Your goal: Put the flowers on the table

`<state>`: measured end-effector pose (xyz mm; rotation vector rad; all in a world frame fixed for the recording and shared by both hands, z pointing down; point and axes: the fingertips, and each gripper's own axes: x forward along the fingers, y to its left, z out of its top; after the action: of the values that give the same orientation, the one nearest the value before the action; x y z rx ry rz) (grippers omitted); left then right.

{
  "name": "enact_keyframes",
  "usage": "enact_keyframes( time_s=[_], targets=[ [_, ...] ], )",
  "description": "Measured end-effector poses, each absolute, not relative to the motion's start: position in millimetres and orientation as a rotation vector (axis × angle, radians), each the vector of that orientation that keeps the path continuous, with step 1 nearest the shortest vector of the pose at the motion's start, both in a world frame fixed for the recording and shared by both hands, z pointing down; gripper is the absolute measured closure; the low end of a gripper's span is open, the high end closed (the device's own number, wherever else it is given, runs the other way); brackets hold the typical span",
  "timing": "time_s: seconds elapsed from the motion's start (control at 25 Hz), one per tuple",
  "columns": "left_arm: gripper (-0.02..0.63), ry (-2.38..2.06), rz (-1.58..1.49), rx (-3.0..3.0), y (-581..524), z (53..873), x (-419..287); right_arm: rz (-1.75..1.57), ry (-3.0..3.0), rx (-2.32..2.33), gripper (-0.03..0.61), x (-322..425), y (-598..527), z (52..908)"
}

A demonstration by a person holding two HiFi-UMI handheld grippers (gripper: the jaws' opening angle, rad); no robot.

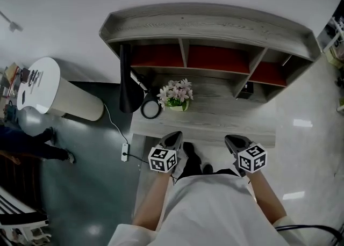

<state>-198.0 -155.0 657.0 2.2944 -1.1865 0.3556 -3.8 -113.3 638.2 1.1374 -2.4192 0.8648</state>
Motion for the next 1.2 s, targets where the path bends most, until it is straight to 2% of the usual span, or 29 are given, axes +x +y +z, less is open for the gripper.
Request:
enact_keyframes(
  time_s=[0.56,1.2],
  targets=[
    [0.604,-1.245,0.277,2.275,-51.4,617.7,-256.9,0.819,-2.523,1.087,0.558,-34.9,-60.0,616.3],
    [0.604,-1.175,0.258,2.32,-47.3,598.3,-311.0,0.826,-2.532,1.226,0.56,-66.0,-48.7,594.7]
  ],
)
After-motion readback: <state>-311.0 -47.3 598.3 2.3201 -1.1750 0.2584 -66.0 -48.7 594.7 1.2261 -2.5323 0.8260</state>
